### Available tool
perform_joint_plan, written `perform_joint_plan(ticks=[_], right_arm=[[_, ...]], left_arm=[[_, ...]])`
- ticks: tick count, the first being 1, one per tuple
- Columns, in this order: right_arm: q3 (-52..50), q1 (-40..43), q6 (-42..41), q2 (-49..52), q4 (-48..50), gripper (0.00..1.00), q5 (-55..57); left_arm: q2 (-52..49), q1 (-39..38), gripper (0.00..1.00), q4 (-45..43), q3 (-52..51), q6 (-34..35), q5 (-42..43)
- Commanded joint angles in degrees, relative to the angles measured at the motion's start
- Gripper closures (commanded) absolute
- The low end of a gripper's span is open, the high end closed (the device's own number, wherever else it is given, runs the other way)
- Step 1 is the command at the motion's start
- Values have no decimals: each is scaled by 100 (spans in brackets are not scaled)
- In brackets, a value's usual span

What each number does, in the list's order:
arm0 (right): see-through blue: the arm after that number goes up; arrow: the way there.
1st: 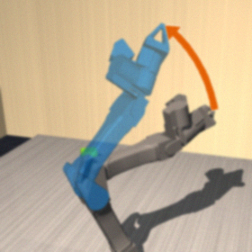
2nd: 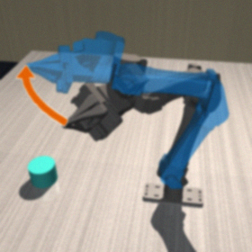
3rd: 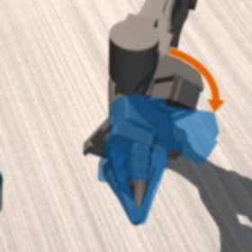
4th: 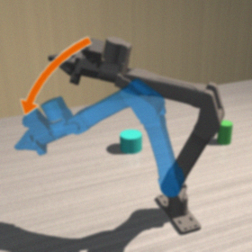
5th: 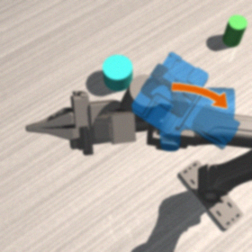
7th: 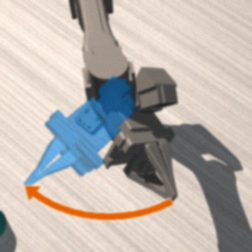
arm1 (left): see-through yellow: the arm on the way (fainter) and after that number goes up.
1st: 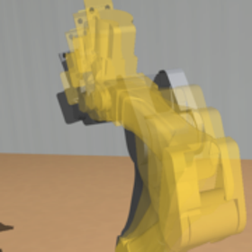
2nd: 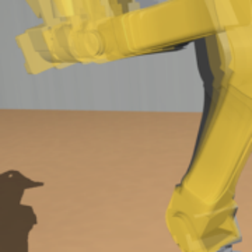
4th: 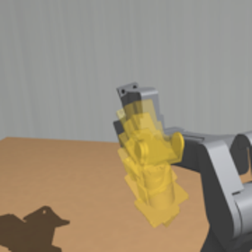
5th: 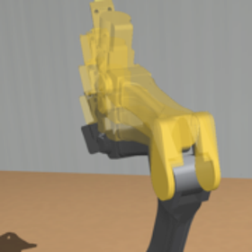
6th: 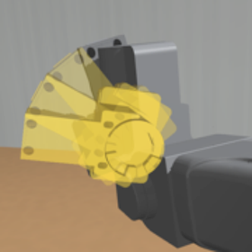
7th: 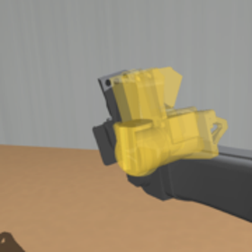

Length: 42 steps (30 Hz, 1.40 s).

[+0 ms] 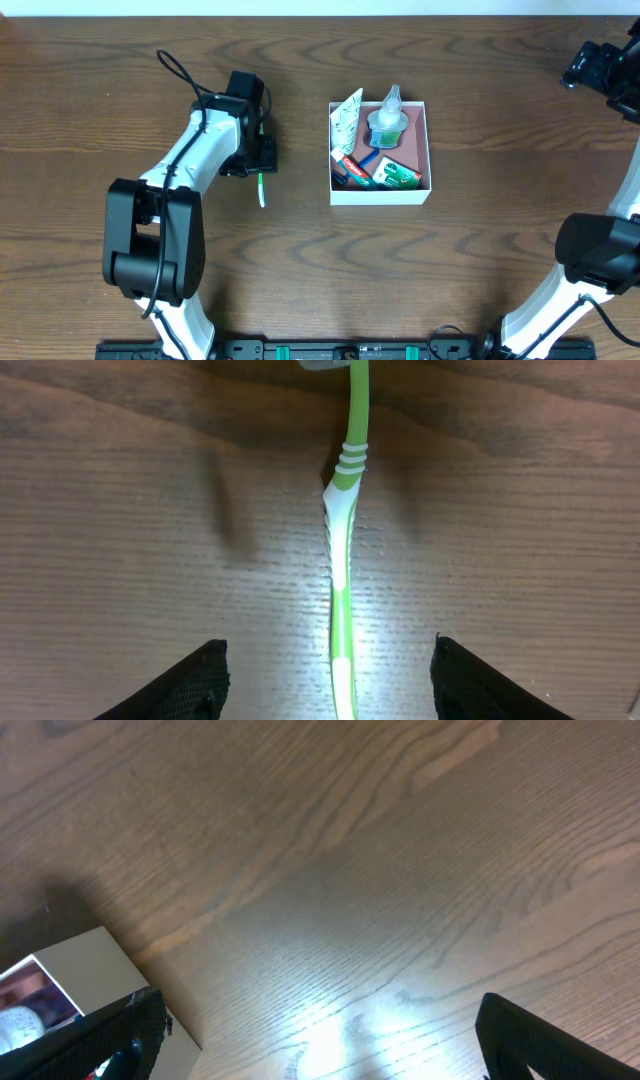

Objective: Pack container
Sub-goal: 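Lower the left gripper and grasp the green toothbrush handle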

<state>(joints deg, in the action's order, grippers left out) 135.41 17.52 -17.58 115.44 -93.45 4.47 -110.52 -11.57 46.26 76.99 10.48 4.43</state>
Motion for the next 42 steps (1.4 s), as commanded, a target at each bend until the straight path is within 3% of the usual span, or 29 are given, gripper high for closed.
perform_joint_plan(ticks=[1, 24, 29, 42], right_arm=[[55, 9, -81, -131, -2, 1, 0], [55, 11, -81, -131, -2, 1, 0], [55, 9, -81, -131, -2, 1, -2], [55, 9, -81, -131, -2, 1, 0]], left_arm=[[-87, 9, 35, -59, -173, -74, 50], [-94, 11, 35, -557, -564, -76, 44], [-94, 9, 41, -588, -568, -76, 44], [-96, 9, 41, -761, -844, -74, -98]])
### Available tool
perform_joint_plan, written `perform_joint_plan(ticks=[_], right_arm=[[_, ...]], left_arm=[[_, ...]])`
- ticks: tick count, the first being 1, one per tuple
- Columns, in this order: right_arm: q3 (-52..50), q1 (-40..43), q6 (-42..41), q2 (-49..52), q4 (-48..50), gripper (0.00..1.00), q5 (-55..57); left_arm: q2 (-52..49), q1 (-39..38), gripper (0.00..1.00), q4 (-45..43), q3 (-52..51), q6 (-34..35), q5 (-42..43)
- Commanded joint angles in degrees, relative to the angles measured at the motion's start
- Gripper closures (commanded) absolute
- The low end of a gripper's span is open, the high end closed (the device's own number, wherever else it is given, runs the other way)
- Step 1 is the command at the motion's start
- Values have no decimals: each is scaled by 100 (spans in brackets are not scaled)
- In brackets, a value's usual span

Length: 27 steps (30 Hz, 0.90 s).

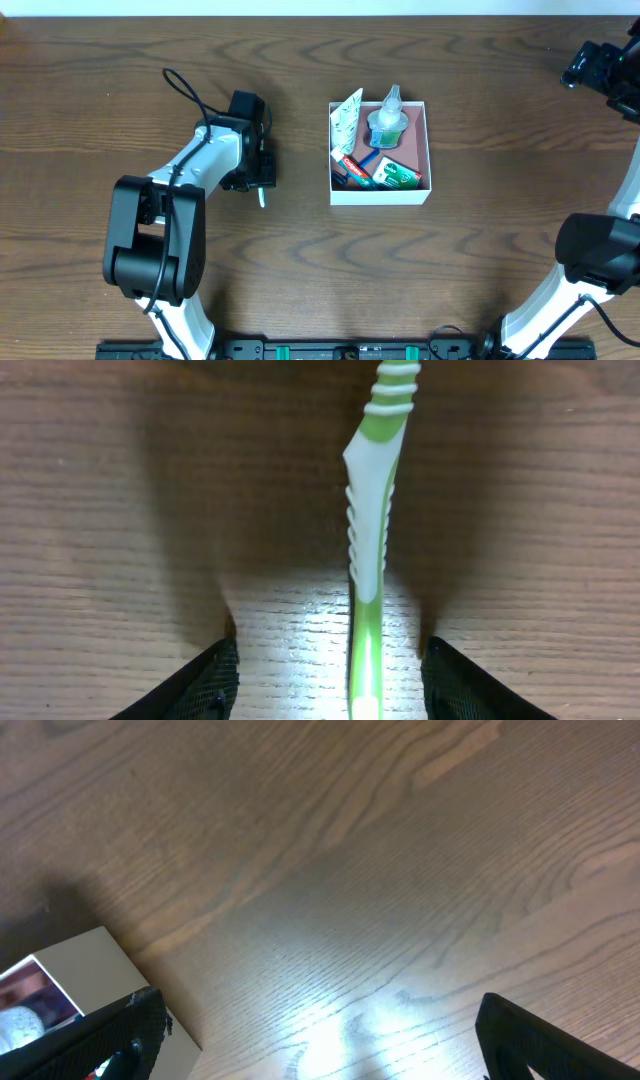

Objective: Pack container
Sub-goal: 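Lower the left gripper and grasp the green toothbrush handle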

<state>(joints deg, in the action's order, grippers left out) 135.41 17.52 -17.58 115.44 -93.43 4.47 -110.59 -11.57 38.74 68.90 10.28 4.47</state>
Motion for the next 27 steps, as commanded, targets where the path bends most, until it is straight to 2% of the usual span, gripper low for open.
perform_joint_plan(ticks=[1, 10, 12, 13, 16, 24, 27], right_arm=[[55, 9, -81, -131, -4, 1, 0], [55, 9, -81, -131, -4, 1, 0], [55, 9, -81, -131, -4, 1, 0], [55, 9, -81, -131, -4, 1, 0], [55, 11, -81, -131, -4, 1, 0], [55, 11, -81, -131, -4, 1, 0], [55, 9, -81, -131, -4, 1, -2]], left_arm=[[-90, 9, 41, -9, -35, -55, -107], [-90, 9, 42, -9, -35, -57, -105], [-90, 9, 57, -9, -35, -57, -105], [-90, 9, 61, -9, -35, -57, -105], [-90, 9, 63, -7, -35, -57, -103], [-90, 9, 88, -11, -33, -57, -103], [-87, 11, 92, -31, -31, -57, -103]])
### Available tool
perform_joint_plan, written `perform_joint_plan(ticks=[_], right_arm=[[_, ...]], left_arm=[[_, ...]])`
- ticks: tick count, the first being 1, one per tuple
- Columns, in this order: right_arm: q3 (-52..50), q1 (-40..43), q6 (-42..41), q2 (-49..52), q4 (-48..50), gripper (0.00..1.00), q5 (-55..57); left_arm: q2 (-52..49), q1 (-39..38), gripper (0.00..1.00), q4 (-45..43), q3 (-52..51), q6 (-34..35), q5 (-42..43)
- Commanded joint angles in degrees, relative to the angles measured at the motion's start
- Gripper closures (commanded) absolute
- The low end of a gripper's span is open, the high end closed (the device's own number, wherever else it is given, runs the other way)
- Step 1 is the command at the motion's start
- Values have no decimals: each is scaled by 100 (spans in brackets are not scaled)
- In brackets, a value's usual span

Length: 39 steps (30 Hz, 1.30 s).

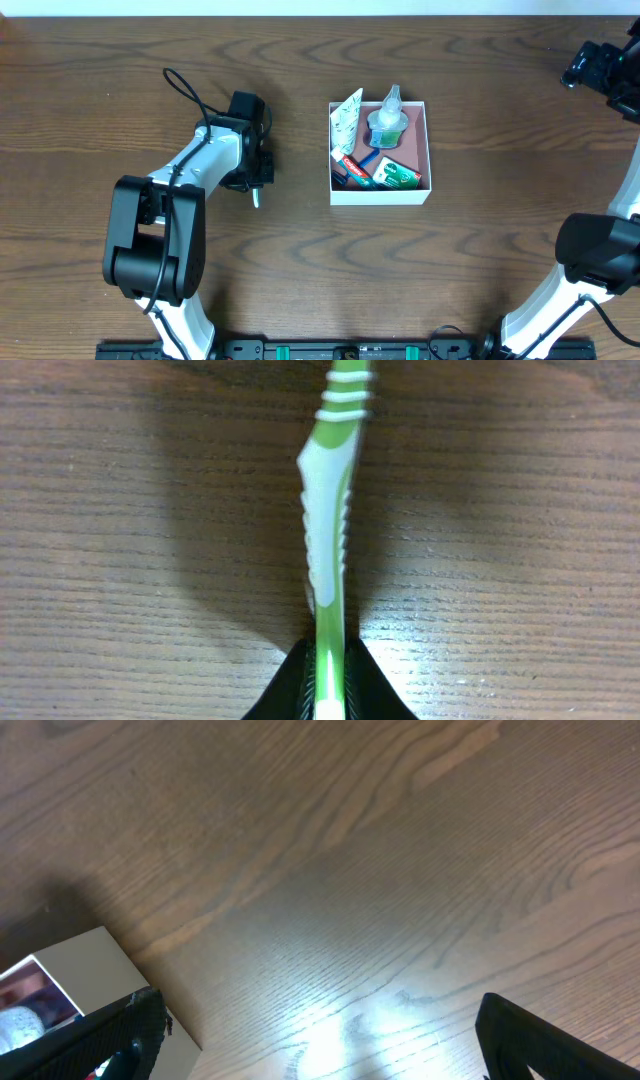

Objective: Pack container
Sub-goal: 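Lower the left gripper and grasp the green toothbrush handle, then lift the toothbrush and swing it over the box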

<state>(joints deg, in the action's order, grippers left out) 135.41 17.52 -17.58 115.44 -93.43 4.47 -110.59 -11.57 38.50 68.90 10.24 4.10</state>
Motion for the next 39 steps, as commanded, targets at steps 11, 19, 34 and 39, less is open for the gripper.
perform_joint_plan(ticks=[11, 19, 34, 39], right_arm=[[55, 11, -81, -131, -4, 1, 0], [55, 11, -81, -131, -4, 1, 0], [55, 9, -81, -131, -4, 1, 0], [55, 9, -81, -131, -4, 1, 0]], left_arm=[[365, 11, 94, 426, 581, -50, -63], [2044, 7, 94, 761, 1325, -50, 748], [4028, -1663, 94, 129, 1384, -461, 1239], [3567, -2245, 94, 2, 1379, -575, 1239]])
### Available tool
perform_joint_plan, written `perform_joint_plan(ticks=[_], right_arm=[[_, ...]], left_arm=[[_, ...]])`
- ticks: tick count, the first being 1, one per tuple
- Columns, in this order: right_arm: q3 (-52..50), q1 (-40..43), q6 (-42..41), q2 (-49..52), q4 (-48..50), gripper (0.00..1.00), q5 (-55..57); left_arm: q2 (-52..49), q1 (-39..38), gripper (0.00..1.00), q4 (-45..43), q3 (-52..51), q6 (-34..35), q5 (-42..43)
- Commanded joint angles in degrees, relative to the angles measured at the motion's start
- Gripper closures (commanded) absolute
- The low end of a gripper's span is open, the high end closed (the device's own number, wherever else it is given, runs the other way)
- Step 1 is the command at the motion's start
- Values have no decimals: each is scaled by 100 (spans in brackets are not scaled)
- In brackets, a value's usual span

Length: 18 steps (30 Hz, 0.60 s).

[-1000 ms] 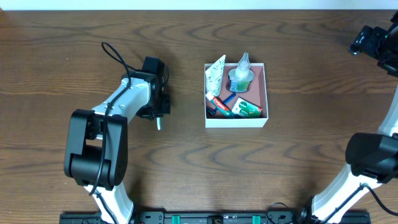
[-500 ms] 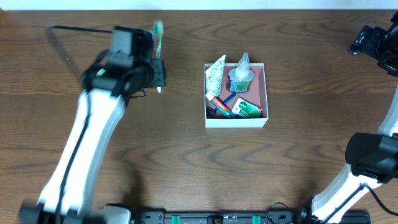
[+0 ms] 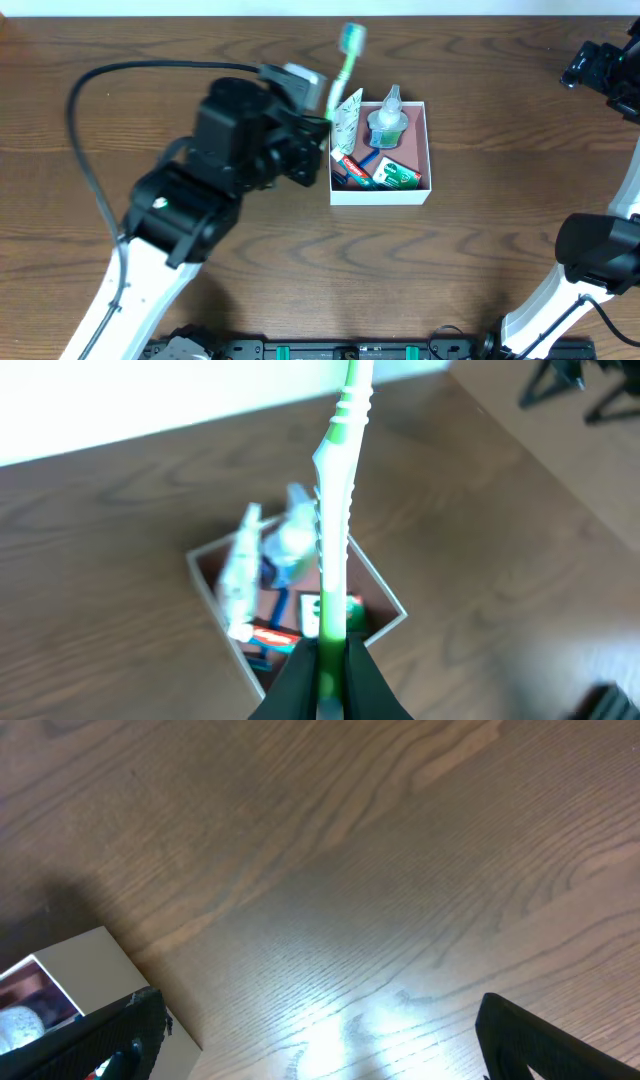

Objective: Pack container
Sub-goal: 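Lift the toothbrush and swing it over the box, then lower the toothbrush into the box along its right side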

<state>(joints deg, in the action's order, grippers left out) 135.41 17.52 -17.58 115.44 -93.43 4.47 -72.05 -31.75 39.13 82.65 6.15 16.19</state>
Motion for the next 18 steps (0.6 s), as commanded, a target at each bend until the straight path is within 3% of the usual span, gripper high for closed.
perform_joint_plan(ticks=[1, 9, 18], right_arm=[[55, 9, -81, -131, -4, 1, 0], [55, 9, -81, -131, -4, 1, 0], [55, 9, -81, -131, -4, 1, 0]], left_arm=[[-396, -317, 94, -94, 4, -168, 31], [-1349, -933, 93, -260, 4, -444, 26], [-2367, -979, 89, -380, 4, -815, -81]])
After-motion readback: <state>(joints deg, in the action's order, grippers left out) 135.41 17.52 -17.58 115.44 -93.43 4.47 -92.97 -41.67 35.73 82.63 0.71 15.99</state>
